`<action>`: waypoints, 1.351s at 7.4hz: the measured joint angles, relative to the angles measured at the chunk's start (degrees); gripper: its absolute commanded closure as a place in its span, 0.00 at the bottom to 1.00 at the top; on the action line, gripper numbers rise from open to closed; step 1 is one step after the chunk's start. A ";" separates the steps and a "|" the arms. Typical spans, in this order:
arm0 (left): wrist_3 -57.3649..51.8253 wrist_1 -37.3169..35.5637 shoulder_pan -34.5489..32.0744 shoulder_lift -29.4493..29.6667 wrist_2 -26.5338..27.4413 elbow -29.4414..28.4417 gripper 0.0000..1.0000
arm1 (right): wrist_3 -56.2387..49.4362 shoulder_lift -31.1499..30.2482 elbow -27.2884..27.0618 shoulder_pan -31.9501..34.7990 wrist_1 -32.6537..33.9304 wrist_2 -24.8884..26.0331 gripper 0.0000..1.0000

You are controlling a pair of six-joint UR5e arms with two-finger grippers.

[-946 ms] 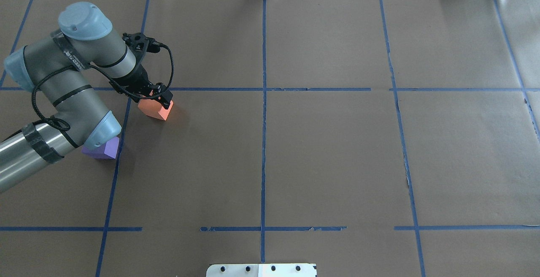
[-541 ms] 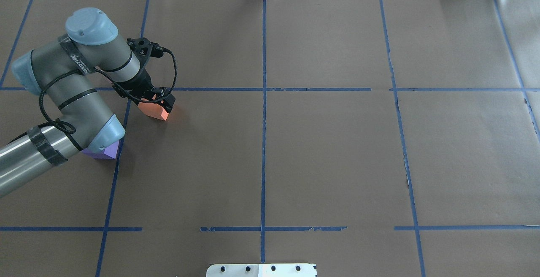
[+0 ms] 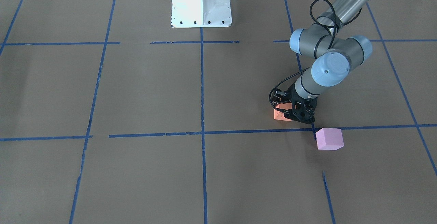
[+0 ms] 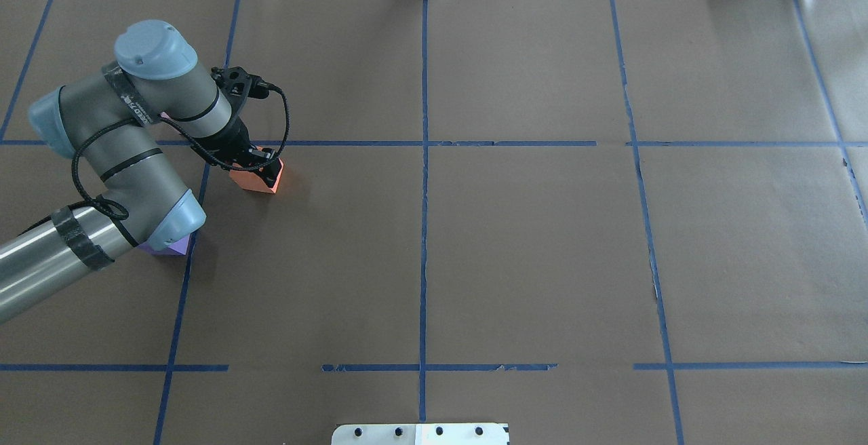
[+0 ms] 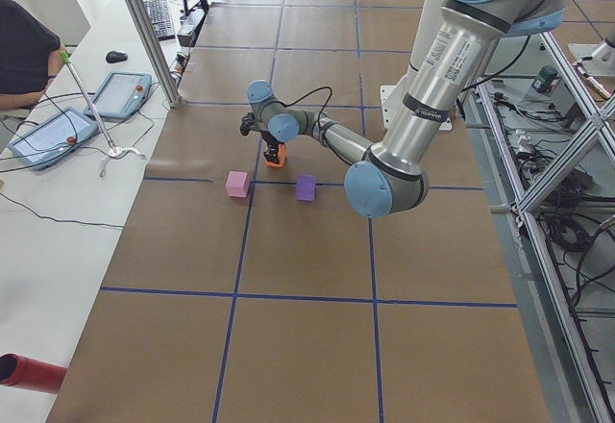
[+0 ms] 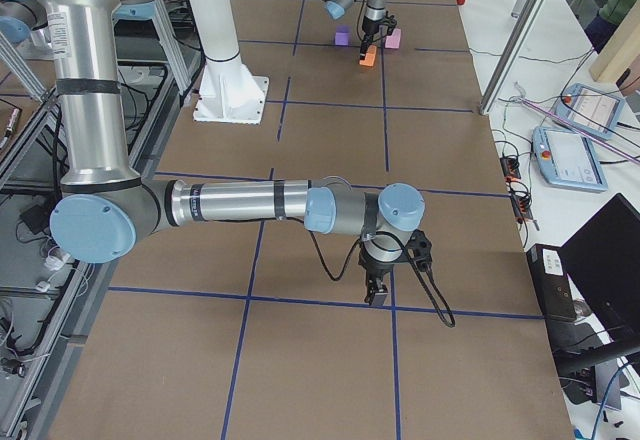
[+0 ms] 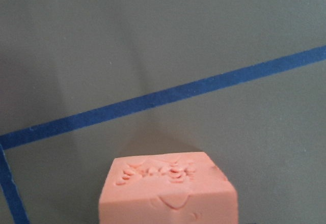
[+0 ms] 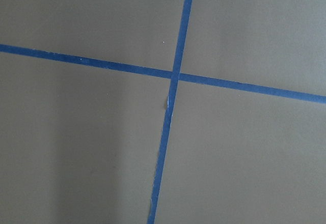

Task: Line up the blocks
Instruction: 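Lift the orange cube and carry it toward the pink cube, then lower the orange cube just nearer the robot than the pink cube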

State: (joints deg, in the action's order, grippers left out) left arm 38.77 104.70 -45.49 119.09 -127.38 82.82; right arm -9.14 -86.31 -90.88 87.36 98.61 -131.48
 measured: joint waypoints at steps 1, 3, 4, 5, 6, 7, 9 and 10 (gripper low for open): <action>-0.10 0.03 -0.02 0.00 0.01 0.14 0.62 | 0.00 0.00 0.00 0.00 0.00 0.00 0.00; -0.17 -0.41 -1.92 -0.17 0.02 2.38 0.61 | 0.00 0.00 0.00 0.00 0.00 0.00 0.00; -0.31 -1.70 -4.26 -0.69 -0.16 5.14 0.61 | 0.00 0.00 0.00 0.00 0.00 0.00 0.00; -0.49 -3.54 -6.28 -1.94 -0.45 8.27 0.61 | 0.00 0.00 0.00 0.00 0.00 0.00 0.00; -0.60 -4.89 -7.60 -3.84 -0.61 10.82 0.61 | 0.00 0.00 0.00 0.00 0.00 0.00 0.00; -0.67 -5.69 -8.57 -6.35 -0.70 12.80 0.61 | 0.00 0.00 0.00 0.00 0.00 0.00 0.00; -1.22 -6.09 -9.55 -11.75 -0.75 15.43 0.61 | 0.00 0.00 0.00 0.00 0.00 0.00 0.00; -2.28 -6.12 -9.67 -12.87 -0.78 15.51 0.60 | 0.00 0.00 0.00 0.00 0.00 0.00 0.00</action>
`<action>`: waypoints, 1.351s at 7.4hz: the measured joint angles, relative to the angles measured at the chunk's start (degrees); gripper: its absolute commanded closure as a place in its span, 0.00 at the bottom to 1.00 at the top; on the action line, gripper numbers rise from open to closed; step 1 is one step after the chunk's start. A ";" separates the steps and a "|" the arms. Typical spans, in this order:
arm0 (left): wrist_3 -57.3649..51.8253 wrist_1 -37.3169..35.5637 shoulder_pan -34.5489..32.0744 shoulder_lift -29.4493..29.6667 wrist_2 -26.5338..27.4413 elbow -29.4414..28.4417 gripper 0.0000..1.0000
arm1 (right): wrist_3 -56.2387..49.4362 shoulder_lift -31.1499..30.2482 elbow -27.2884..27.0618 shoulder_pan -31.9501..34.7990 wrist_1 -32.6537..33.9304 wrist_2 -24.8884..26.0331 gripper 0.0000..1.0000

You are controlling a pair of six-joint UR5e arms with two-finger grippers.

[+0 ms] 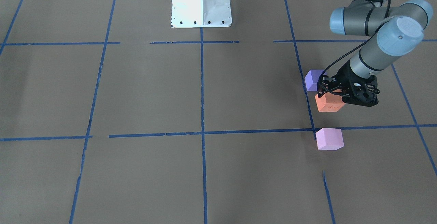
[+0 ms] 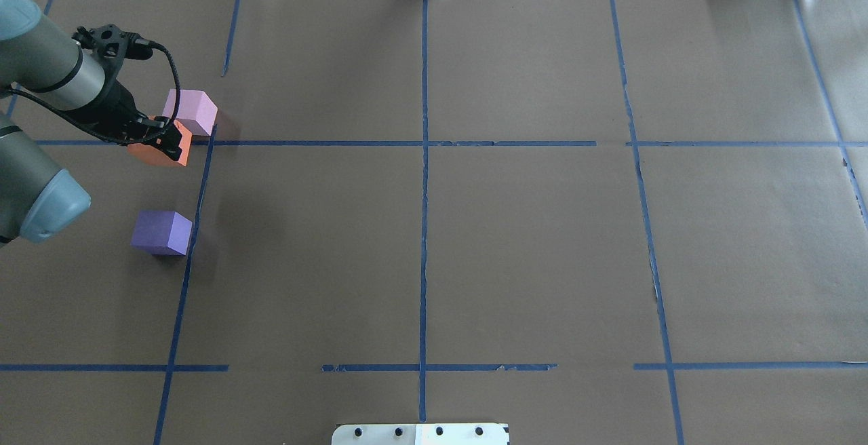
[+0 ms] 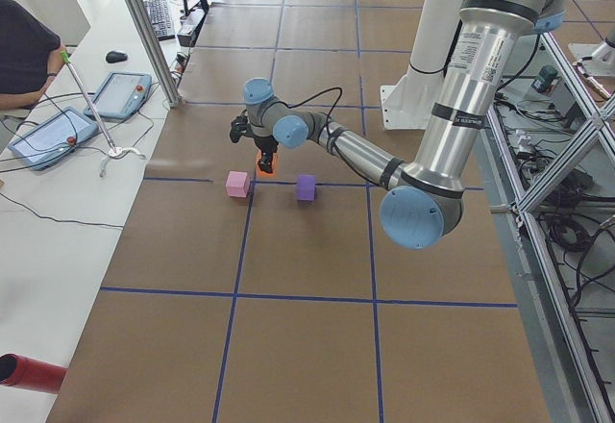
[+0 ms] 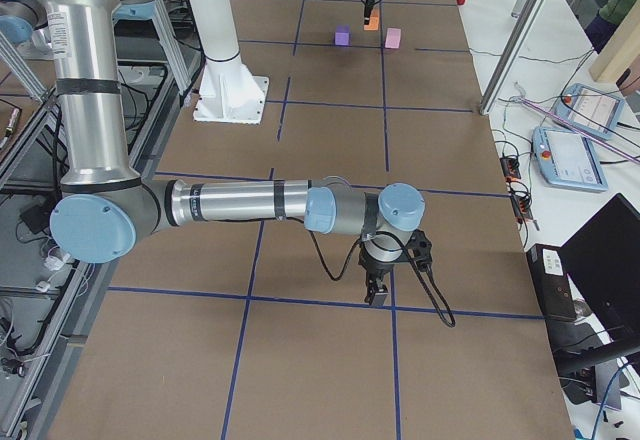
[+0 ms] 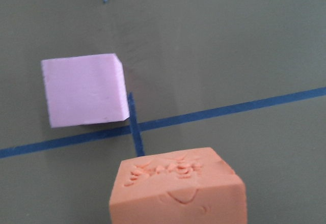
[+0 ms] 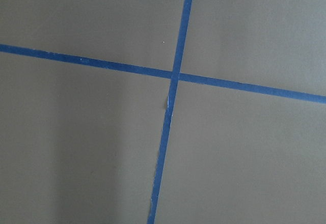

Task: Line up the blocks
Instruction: 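Lower the orange cube just nearer the robot than the pink cube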

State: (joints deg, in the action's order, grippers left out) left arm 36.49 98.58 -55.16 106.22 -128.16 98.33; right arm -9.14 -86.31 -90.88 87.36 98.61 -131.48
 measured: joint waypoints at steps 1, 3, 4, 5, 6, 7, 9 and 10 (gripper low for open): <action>-0.85 -0.03 -0.04 -0.41 -0.34 -0.30 0.60 | 0.00 0.00 0.00 0.00 0.00 0.00 0.00; -1.43 0.14 0.12 -0.54 -1.41 -1.92 0.59 | 0.00 0.00 0.00 0.00 0.00 0.00 0.00; -1.54 0.43 0.26 -0.36 -1.62 -3.17 0.59 | 0.00 0.00 0.00 0.00 0.00 0.00 0.00; -1.56 0.59 0.37 -0.12 -1.78 -4.29 0.59 | 0.00 0.00 0.00 0.00 0.00 0.00 0.00; -1.54 0.72 0.44 0.14 -2.08 -5.40 0.58 | 0.00 0.00 0.00 0.00 0.00 0.00 0.00; -1.50 0.99 0.46 0.44 -2.39 -6.33 0.57 | 0.00 0.00 0.00 0.00 0.00 0.00 0.00; -1.32 1.95 0.58 1.12 -2.61 -8.12 0.55 | 0.00 0.00 0.00 0.00 0.00 0.00 0.00; -1.23 3.00 0.79 1.58 -2.66 -9.44 0.55 | 0.00 0.01 0.00 0.00 0.00 0.00 0.00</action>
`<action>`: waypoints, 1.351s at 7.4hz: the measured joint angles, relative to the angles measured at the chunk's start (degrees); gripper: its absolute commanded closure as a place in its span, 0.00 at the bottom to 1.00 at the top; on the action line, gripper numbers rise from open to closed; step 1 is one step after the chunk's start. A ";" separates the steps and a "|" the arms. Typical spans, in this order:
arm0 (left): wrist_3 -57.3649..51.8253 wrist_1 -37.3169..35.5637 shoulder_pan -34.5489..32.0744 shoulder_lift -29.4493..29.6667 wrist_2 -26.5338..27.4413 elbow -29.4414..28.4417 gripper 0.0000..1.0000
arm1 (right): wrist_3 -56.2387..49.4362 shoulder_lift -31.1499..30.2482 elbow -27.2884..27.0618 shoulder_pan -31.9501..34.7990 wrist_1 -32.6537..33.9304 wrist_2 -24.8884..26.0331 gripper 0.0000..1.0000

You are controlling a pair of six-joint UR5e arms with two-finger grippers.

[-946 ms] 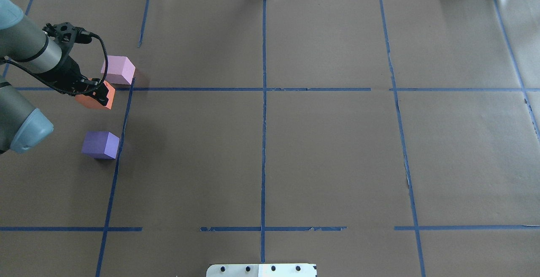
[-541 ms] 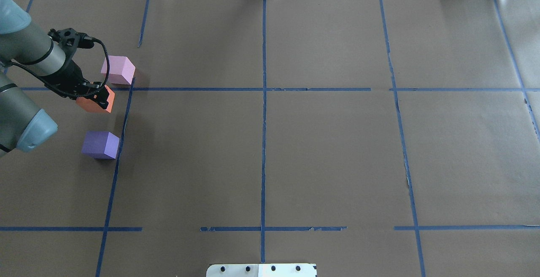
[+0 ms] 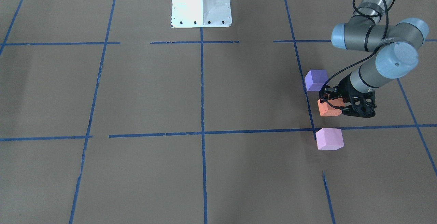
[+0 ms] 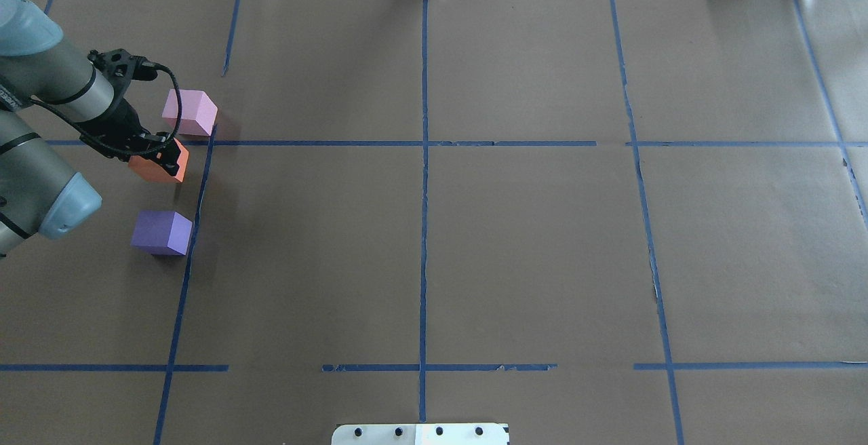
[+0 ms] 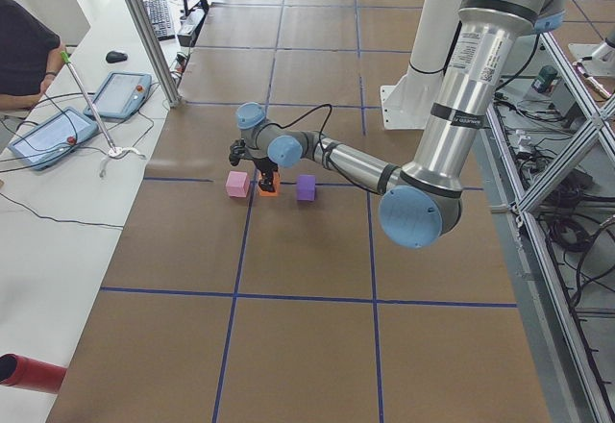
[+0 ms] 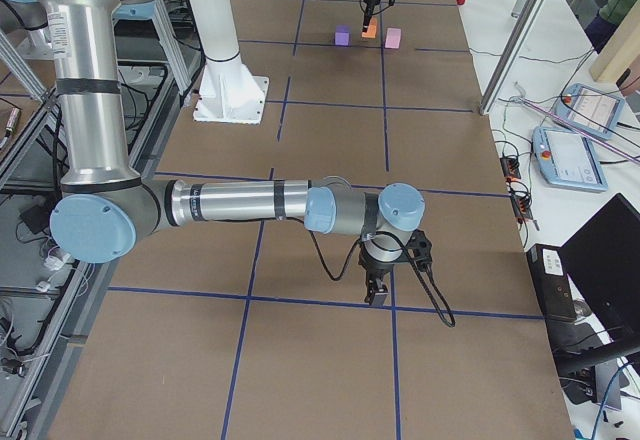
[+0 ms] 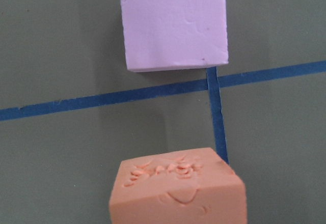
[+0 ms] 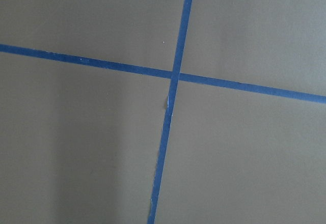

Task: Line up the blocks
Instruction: 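Lower the orange cube just nearer the robot than the pink cube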

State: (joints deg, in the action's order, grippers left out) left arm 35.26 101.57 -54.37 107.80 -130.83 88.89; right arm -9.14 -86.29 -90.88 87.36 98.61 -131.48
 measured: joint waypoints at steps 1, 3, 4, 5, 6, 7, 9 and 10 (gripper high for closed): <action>0.09 1.09 0.32 0.30 -0.05 -1.07 0.54 | 0.00 0.01 0.00 0.00 0.00 0.00 0.00; 0.21 2.84 0.90 0.45 -0.49 -2.42 0.53 | 0.00 0.00 0.00 0.00 0.00 0.00 0.00; 0.25 3.48 1.14 0.47 -0.94 -2.97 0.53 | 0.00 -0.01 0.00 0.00 0.00 0.00 0.00; 0.32 3.80 1.35 0.48 -1.31 -3.27 0.52 | 0.00 -0.01 0.00 0.00 0.00 0.00 0.00; 0.40 3.98 1.48 0.48 -1.51 -3.42 0.50 | 0.00 -0.01 0.00 0.00 0.00 0.00 0.00; 0.46 4.29 1.59 0.48 -1.58 -3.58 0.50 | 0.00 -0.01 0.00 0.00 0.00 0.00 0.00; 0.56 4.85 1.80 0.54 -1.62 -3.85 0.42 | 0.00 -0.02 0.00 0.00 0.00 0.00 0.00; 0.58 4.91 1.85 0.56 -1.62 -3.87 0.24 | 0.00 -0.01 0.00 0.00 0.00 0.00 0.00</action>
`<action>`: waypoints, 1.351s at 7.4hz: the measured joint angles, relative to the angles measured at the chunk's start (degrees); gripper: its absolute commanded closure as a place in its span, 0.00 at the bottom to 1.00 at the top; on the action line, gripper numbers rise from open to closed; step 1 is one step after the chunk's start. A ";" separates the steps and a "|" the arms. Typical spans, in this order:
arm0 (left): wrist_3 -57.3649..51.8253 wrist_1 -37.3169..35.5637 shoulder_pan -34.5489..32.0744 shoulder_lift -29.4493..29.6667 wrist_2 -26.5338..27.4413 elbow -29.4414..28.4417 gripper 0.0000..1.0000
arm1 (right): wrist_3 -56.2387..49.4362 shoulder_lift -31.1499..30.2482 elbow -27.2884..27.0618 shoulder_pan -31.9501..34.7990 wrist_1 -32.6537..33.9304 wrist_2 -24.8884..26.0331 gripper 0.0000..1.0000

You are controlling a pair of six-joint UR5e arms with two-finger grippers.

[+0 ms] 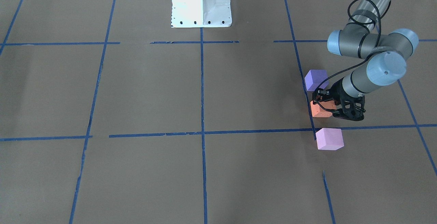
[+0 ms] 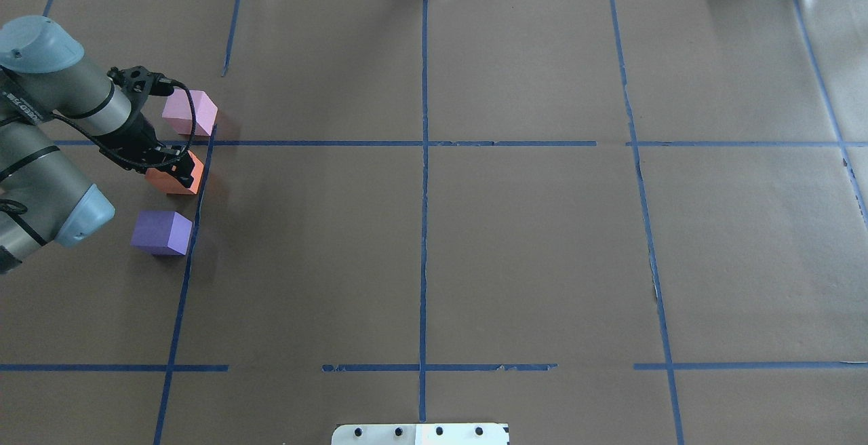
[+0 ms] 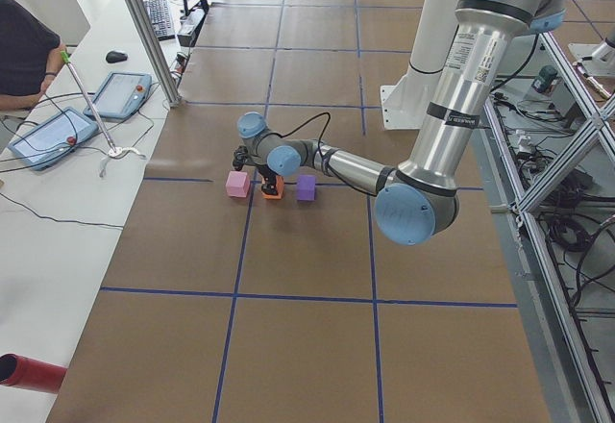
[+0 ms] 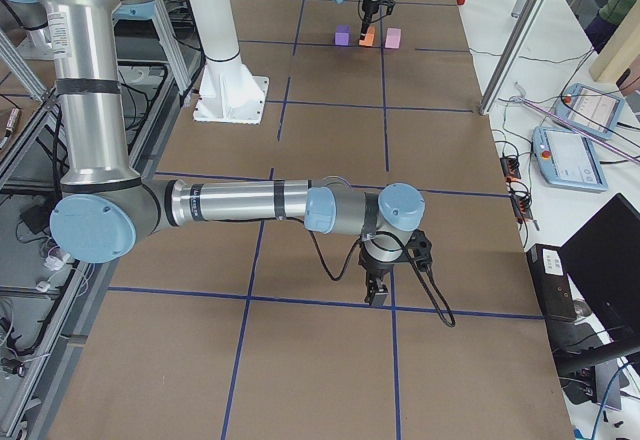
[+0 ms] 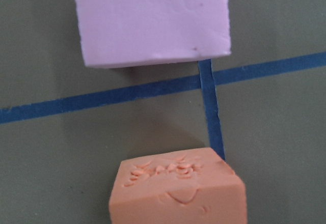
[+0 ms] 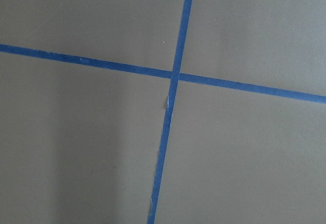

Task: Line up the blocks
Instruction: 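Lower the orange cube just nearer the robot than the pink cube, then open the left gripper and lift it away from the cubes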

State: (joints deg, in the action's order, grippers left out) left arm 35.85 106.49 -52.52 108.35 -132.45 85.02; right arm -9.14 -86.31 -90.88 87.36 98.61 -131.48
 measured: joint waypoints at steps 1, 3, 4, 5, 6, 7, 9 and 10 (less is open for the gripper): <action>0.03 0.02 0.03 0.01 0.00 -0.02 0.13 | 0.00 0.00 0.00 0.00 0.00 0.00 0.00; 0.09 0.04 0.05 0.01 0.00 -0.03 0.01 | 0.00 0.00 0.00 0.00 0.00 0.00 0.00; 0.10 0.04 0.05 0.00 0.00 -0.03 0.00 | 0.00 0.00 0.00 0.00 0.00 0.00 0.00; 0.10 0.04 0.05 -0.01 -0.02 -0.02 0.00 | 0.00 0.00 0.00 0.00 0.00 0.00 0.00; 0.67 0.04 0.04 -0.03 -0.17 0.17 0.00 | 0.00 0.00 0.00 0.00 0.00 0.00 0.00; 1.91 0.02 -0.05 -0.08 -0.33 0.77 0.00 | 0.00 0.00 0.00 0.00 0.00 0.00 0.00; 3.23 -0.81 -0.51 -0.63 0.14 3.42 0.00 | 0.00 0.00 0.00 0.00 0.00 0.00 0.00; 3.13 -1.63 -0.83 -1.25 0.34 4.67 0.00 | 0.00 0.00 0.00 0.00 0.00 0.00 0.00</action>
State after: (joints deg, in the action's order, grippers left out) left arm 38.98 104.85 -53.35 107.10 -132.11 89.69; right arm -9.14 -86.31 -90.88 87.36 98.61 -131.49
